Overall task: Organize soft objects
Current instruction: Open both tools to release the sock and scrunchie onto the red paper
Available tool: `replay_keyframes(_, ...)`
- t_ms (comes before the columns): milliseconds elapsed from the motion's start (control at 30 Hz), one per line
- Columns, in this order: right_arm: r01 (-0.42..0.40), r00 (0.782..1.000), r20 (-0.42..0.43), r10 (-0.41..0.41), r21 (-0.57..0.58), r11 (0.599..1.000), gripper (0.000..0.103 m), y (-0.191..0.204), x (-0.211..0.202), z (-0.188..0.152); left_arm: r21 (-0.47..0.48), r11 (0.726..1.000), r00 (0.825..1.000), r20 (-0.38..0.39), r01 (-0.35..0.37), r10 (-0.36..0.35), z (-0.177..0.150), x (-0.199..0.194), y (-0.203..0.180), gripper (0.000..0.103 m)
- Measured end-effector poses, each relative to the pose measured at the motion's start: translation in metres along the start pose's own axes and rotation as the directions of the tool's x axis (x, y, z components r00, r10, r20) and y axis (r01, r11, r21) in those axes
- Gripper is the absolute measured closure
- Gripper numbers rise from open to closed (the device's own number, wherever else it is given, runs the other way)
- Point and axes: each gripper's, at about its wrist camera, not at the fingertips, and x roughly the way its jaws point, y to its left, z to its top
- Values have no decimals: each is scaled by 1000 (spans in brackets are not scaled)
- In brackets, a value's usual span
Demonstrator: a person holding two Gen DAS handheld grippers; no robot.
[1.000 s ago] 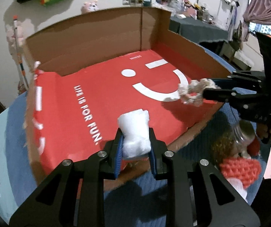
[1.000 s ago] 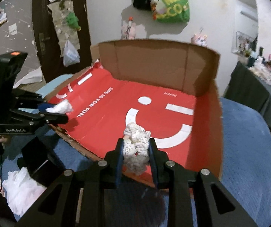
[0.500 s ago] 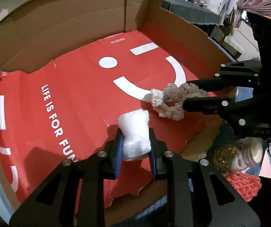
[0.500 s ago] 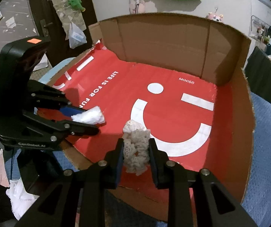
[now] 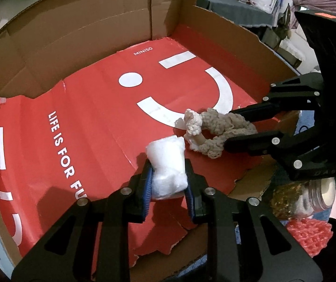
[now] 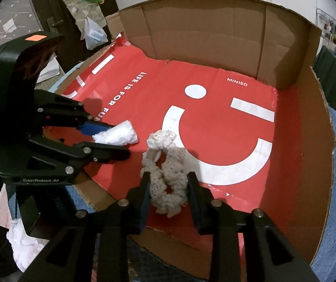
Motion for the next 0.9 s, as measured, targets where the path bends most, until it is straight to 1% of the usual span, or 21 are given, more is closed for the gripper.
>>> replay_keyframes(267,-12,1000,-15,12,14,1000,67,-3,3,0,-9,999,1000,1,31,-31,3,0,2,78)
replay_keyframes(367,-13,1000,-19,13,15,1000,63,-4,4,0,-14,999,999,0,43,-43,4,1,3,73)
replay_keyframes(400,-12,1000,-18,13,14,1000,61,-4,4,0,-14,999,999,0,46,-46,4,1,3,60)
replay_keyframes(433,-15,1000,-19,15,15,1000,61,-4,4,1,-15,999,999,6,43,-42,3,0,3,38)
replay_keyframes(467,-13,1000,-19,13,16,1000,58,-4,5,1,-13,999,999,20,40,-40,3,-1,2,34)
replay_keyframes(500,-15,1000,-20,15,17,1000,57,-4,5,1,-8,999,998,36,43,-43,2,-3,2,34)
replay_keyframes(533,-16,1000,-20,16,16,1000,57,-3,6,1,-1,999,998,38,51,-51,2,-5,1,34)
replay_keyframes(633,-14,1000,-19,14,14,1000,54,-4,5,1,-9,999,998,41,42,-41,3,-7,2,34)
replay_keyframes(700,-12,1000,-13,13,20,1000,48,-6,4,2,-13,999,998,48,34,-33,3,-9,2,34)
replay_keyframes(800,-11,1000,-1,11,28,1000,43,-7,-1,2,-19,1000,998,65,19,-18,3,-16,1,34)
replay_keyframes(900,-4,1000,20,4,33,999,35,-7,-10,3,-35,999,995,97,13,-10,3,-27,-2,33)
